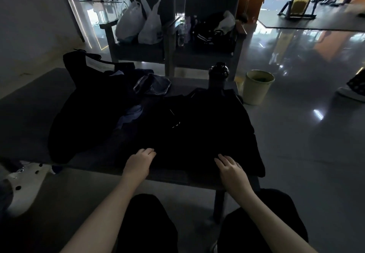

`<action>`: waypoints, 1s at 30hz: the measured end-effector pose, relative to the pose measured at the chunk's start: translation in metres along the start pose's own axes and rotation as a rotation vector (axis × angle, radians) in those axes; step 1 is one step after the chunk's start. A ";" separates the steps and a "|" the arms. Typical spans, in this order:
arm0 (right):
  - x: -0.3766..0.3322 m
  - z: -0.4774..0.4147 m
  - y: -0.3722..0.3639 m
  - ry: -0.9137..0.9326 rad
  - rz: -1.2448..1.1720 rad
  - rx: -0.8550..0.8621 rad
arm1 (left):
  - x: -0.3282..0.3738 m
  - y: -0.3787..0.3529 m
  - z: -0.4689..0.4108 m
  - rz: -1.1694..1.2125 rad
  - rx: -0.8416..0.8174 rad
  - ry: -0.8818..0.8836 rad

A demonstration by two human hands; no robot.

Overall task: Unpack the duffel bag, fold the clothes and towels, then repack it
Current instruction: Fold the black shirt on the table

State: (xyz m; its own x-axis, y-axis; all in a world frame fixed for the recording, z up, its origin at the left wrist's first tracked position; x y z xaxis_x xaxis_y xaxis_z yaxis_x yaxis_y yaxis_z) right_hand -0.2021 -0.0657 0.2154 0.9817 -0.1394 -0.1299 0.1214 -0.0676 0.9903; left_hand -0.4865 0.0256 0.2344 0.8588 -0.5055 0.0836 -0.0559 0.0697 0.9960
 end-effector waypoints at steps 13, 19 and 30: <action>0.029 0.021 0.014 -0.341 0.058 0.123 | -0.032 0.015 0.019 -0.005 -0.049 0.284; 0.034 0.038 0.030 -0.352 0.108 0.090 | -0.046 0.036 0.033 -0.053 -0.147 0.309; 0.040 0.011 0.105 -0.415 -0.258 -0.543 | -0.098 0.094 0.040 0.330 -0.273 0.324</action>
State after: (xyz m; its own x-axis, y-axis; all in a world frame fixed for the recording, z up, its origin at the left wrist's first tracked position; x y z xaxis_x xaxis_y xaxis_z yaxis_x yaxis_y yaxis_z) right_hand -0.1512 -0.0890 0.3137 0.7888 -0.5552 -0.2637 0.5025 0.3354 0.7969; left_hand -0.5968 0.0471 0.3206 0.9334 -0.1307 0.3343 -0.2524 0.4232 0.8702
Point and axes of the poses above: each hand's wrist, its own z-axis away from the middle knuckle, its own y-axis out of the back of the hand, x = y × z, the point moved 2 cm from there along -z, towards the middle knuckle, and after that the axes turned 7 degrees about -y, right-handed, at the moved point
